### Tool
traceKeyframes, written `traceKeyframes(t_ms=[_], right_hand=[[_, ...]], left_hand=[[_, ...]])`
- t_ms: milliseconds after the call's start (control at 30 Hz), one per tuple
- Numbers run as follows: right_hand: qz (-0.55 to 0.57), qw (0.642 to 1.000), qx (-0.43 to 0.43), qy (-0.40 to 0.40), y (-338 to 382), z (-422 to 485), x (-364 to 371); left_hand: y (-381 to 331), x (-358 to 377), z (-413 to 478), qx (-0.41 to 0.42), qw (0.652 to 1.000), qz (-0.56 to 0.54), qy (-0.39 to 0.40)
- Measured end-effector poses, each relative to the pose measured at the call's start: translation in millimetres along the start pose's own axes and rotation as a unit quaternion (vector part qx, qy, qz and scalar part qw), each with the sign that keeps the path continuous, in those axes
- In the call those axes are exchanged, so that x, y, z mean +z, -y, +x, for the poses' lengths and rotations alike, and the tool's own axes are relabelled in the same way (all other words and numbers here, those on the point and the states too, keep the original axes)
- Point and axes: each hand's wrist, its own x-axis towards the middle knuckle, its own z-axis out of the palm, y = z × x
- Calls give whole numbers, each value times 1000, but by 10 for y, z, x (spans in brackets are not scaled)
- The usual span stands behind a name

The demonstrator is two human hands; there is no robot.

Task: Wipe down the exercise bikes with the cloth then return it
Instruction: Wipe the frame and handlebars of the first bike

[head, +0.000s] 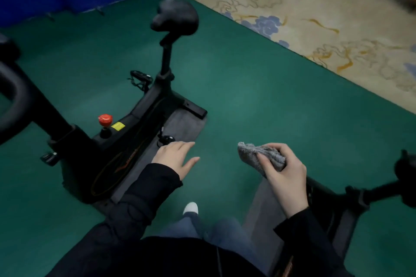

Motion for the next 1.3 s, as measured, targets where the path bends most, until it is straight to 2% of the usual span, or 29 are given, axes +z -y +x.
traceKeyframes(t_ms=[233, 433, 633, 833, 1033, 1300], right_hand=[[47, 986, -73, 141, 300, 909, 591], [85, 940, -151, 293, 529, 1559, 1190], [109, 868, -250, 416, 845, 2265, 1694], [169, 798, -251, 521, 1112, 2711, 2090], [210, 714, -271, 610, 1459, 2724, 2319], [260, 593, -330, 687, 2286, 2204, 2491]], left_hand=[[495, -208, 39, -151, 987, -42, -35], [691, -201, -70, -317, 942, -90, -66], [576, -223, 46, -475, 860, -137, -128], [305, -276, 75, -583, 771, -164, -195], [-13, -294, -86, -671, 672, -177, -259], [-27, -437, -423, -738, 590, -149, -292]])
